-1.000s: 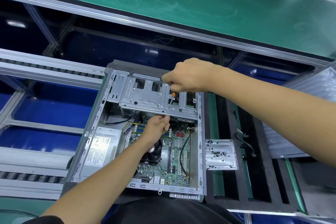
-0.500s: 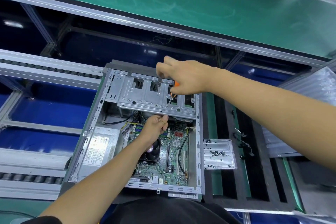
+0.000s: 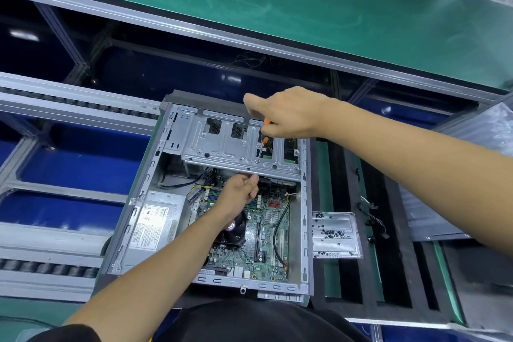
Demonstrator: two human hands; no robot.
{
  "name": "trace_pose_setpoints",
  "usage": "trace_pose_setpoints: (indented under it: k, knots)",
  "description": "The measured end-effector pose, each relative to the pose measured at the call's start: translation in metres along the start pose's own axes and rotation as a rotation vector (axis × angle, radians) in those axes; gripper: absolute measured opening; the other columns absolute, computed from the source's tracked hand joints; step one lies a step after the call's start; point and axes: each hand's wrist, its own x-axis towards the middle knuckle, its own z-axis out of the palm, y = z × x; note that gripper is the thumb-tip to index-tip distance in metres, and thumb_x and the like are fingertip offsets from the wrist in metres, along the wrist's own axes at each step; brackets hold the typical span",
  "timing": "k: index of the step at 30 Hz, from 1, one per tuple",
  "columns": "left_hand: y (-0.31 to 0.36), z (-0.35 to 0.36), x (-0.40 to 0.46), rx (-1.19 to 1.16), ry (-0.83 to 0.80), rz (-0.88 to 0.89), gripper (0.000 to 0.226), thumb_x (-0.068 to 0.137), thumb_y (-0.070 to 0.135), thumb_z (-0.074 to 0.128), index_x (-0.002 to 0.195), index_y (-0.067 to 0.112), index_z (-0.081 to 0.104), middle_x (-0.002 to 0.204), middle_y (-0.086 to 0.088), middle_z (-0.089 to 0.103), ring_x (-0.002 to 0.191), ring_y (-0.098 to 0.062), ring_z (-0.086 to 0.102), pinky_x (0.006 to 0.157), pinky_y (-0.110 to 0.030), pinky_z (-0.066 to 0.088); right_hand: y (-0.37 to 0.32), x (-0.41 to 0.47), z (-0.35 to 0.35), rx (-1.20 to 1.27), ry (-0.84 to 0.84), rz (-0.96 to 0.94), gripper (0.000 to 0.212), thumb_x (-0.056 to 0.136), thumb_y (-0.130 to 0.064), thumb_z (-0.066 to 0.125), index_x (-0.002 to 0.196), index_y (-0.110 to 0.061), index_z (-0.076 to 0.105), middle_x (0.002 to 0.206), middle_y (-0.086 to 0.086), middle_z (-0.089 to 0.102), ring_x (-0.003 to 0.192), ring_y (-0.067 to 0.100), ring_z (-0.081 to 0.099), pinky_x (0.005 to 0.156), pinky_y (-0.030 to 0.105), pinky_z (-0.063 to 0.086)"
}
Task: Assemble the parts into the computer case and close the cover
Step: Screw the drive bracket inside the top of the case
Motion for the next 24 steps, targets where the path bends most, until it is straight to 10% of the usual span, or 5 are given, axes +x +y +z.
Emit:
trace_pose_setpoints:
  k: [5, 11, 17, 24]
  knots:
    - [0.002, 0.001, -0.002, -0.006, -0.004, 0.002, 0.043, 0.106, 0.03, 0.047, 0.067, 0.014, 0.047, 0.054, 0.009, 0.047, 0.046, -0.002, 0.035, 0.052, -0.016, 0.033, 0.003, 0.0, -0.006, 0.017, -0.104, -0.064, 0.05, 0.081, 0.007, 0.052, 0.099, -0.031, 0.025, 0.098, -0.003, 0.035, 0.053, 0.024, 0.04, 0.045, 0.041, 0.028]
    - [0.002, 0.001, -0.002, -0.01, 0.003, -0.001, 0.043, 0.107, 0.031, 0.047, 0.067, 0.014, 0.046, 0.057, 0.006, 0.047, 0.048, -0.003, 0.036, 0.054, -0.015, 0.035, 0.006, 0.001, -0.005, -0.16, -0.036, -0.011, 0.024, 0.095, -0.035, 0.048, 0.077, -0.02, 0.043, 0.059, 0.0, 0.046, 0.053, 0.027, 0.045, 0.048, 0.031, 0.024]
    - [0.0, 0.0, 0.0, -0.028, -0.007, 0.006, 0.042, 0.107, 0.029, 0.047, 0.068, 0.015, 0.047, 0.06, 0.003, 0.048, 0.047, -0.002, 0.036, 0.053, -0.016, 0.033, -0.002, -0.001, -0.006, 0.329, -0.126, -0.023, 0.035, 0.082, -0.012, 0.054, 0.106, -0.032, 0.039, 0.106, -0.006, 0.039, 0.063, 0.025, 0.049, 0.051, 0.037, 0.032]
    - [-0.005, 0.0, 0.004, -0.015, 0.006, 0.01, 0.046, 0.106, 0.031, 0.049, 0.064, 0.014, 0.046, 0.059, 0.003, 0.047, 0.046, 0.0, 0.038, 0.052, -0.01, 0.037, -0.003, 0.001, -0.007, 0.109, -0.007, -0.048, 0.013, 0.092, -0.024, 0.051, 0.096, -0.028, 0.04, 0.071, -0.005, 0.051, 0.057, 0.013, 0.044, 0.05, 0.032, 0.026]
